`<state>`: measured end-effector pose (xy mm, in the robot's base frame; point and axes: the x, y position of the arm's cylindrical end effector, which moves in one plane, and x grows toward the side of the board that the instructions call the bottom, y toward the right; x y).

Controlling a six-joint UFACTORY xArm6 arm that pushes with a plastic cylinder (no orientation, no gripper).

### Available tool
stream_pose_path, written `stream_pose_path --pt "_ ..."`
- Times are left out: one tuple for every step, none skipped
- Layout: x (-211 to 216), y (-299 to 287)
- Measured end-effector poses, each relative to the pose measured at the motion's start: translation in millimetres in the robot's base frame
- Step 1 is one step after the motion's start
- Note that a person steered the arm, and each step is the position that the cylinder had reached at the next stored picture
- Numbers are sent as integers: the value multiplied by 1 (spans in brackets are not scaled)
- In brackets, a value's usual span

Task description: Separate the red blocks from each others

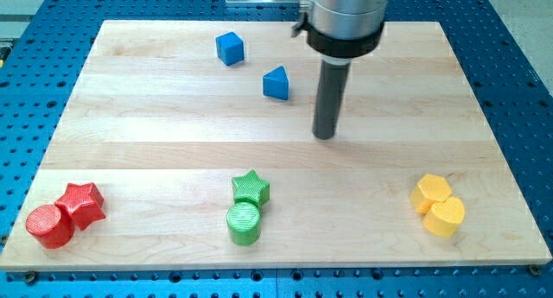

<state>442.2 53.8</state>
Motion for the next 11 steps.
stream_pose_path --pt "1 -44" --pt "32 -86" --pt "65 -125" --pt "85 -167" --pt "147 -216" --pt "176 -239" --pt "176 -268" --pt "176 -297" --pt "159 -303" --pt "86 -303" --pt "88 -279"
